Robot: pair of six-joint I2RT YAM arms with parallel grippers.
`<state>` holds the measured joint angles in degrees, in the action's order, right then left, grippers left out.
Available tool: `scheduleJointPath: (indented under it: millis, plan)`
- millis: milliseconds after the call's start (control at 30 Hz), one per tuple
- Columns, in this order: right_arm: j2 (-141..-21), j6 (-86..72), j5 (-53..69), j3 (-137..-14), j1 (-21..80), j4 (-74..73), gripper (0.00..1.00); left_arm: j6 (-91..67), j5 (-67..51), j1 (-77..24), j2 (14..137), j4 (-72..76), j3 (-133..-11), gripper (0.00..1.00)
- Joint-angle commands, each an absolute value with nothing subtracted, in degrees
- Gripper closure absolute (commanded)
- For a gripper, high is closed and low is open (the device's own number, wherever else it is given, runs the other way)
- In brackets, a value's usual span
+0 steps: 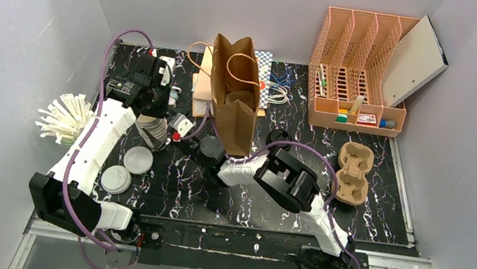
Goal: Pack the takeout coffee
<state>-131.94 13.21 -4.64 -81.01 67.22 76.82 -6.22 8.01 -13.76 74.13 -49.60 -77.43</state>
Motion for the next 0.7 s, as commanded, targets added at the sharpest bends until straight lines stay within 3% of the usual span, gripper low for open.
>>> scheduleJointPath:
  millis: [0, 367, 667]
  plan:
    - [-133.68, 11.87, -5.07, -84.73, 66.98, 77.54, 0.02, -6.06, 8.38, -14.14, 72.33, -51.71, -79.43, 0.99]
    - [-135.03, 10.19, -5.32, -86.21, 66.53, 75.02, 0.02, -6.40, 7.09, -14.21, 71.55, -52.61, -81.31, 1.00]
    - [-135.80, 8.37, -6.52, -86.20, 66.18, 74.44, 0.12, -6.42, 6.64, -14.21, 71.87, -54.05, -82.90, 1.00]
